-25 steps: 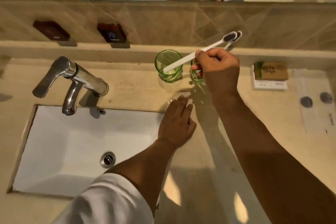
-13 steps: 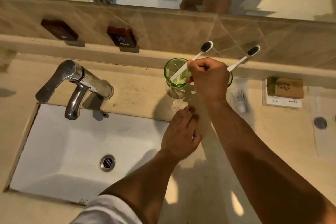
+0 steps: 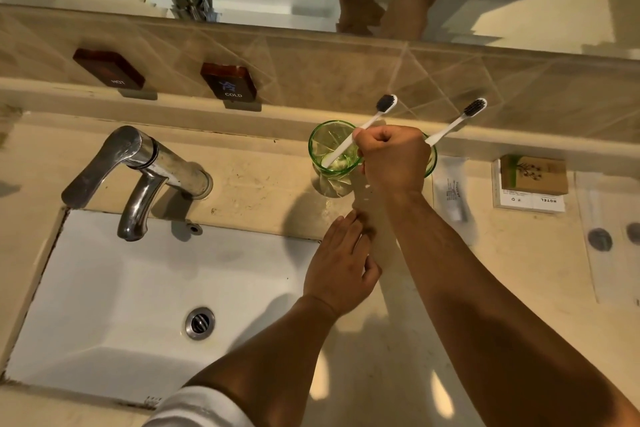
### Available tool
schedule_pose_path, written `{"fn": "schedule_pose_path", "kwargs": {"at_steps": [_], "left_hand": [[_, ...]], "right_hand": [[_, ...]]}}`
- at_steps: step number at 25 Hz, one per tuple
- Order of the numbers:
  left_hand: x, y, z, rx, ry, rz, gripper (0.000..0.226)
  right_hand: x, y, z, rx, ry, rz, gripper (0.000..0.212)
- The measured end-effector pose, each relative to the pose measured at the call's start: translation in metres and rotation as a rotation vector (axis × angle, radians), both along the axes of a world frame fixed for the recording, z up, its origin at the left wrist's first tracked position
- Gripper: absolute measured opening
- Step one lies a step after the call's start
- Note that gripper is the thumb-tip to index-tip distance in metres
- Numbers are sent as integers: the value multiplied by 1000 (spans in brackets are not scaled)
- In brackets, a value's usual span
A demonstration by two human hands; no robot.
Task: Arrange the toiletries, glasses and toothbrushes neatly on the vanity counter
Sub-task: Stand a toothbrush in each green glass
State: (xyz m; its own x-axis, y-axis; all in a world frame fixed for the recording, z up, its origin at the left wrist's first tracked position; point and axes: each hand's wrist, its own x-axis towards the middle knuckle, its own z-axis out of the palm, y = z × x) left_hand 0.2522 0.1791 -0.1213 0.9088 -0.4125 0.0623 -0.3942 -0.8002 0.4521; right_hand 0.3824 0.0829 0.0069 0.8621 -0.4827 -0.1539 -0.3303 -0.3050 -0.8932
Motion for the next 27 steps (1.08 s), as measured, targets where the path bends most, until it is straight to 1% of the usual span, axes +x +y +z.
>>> {"fn": "schedule_pose_path", "kwargs": {"at_steps": [8,14,18,24,27], "left_hand": [[-1,-1,2,1,16,8,51],[-1,-1,3,24,42,8,52],[0,0,2,34,49,3,53],[0,0,0,40,46,2,51],[-1,-1,4,19,45,-11,52]], "right_hand": [[3,-9,9,102,95,6,24],[5,-10,12,118,140,22,25],[5,-12,13,73,179,62,29],[4,-13,13,43,159,82,32],[2,-16,14,83,137,80,30]]}}
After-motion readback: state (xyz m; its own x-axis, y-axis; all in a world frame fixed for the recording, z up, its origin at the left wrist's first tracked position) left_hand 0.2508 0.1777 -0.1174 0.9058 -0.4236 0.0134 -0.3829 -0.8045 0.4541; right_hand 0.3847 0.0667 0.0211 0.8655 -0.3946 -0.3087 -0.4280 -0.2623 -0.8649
